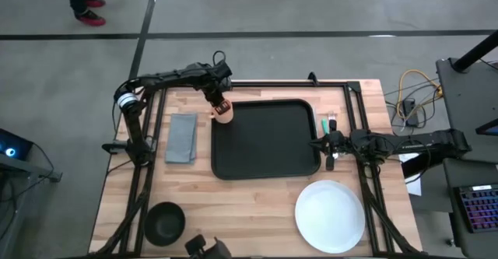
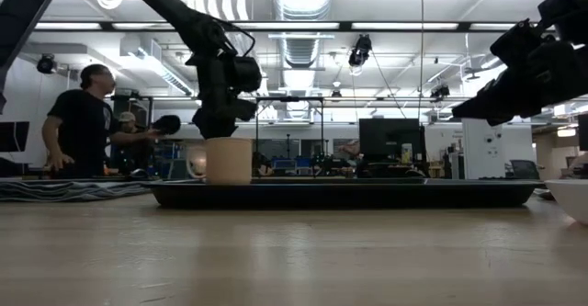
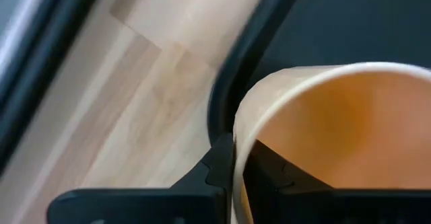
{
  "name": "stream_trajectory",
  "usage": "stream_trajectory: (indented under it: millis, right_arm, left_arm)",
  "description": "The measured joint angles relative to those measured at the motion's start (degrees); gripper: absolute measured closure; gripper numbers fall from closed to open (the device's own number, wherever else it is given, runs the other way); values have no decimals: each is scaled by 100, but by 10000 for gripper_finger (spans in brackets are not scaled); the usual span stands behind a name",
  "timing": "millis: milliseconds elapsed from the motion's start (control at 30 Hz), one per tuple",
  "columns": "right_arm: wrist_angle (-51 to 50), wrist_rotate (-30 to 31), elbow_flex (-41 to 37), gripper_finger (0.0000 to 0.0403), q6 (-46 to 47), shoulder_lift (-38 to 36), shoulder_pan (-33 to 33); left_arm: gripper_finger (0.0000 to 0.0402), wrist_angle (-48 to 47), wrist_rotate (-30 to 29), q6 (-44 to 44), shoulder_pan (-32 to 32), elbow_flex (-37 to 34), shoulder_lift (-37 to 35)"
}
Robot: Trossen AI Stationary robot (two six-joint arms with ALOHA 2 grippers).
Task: Set up tray
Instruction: Put the orange mug on the top left of the black tray, then put the white plate on the black tray to the bottom right of the orange mug
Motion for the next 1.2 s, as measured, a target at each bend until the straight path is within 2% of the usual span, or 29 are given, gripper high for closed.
stream_trajectory:
  millis: [367, 467, 767, 1000, 1200]
  right_arm:
    - [0, 2, 0, 385, -44, -9, -2]
    - [-1, 2, 0, 385, -42, -8, 1]
    - [3, 16, 0, 385, -39, 2, 0]
    - [41, -93, 0, 385, 135, -10, -1]
    - [42, -1259, 153, 385, 399, 0, 45]
  left_arm:
    - [328, 107, 21, 82, -61, 151, -266]
    - [317, -118, 29, 65, -117, 302, -421]
    - [313, -606, 326, -214, -572, 481, -1516]
    - [313, -967, 334, -694, -1419, 353, -2461]
    - [313, -967, 316, -1240, -2577, 133, -3086]
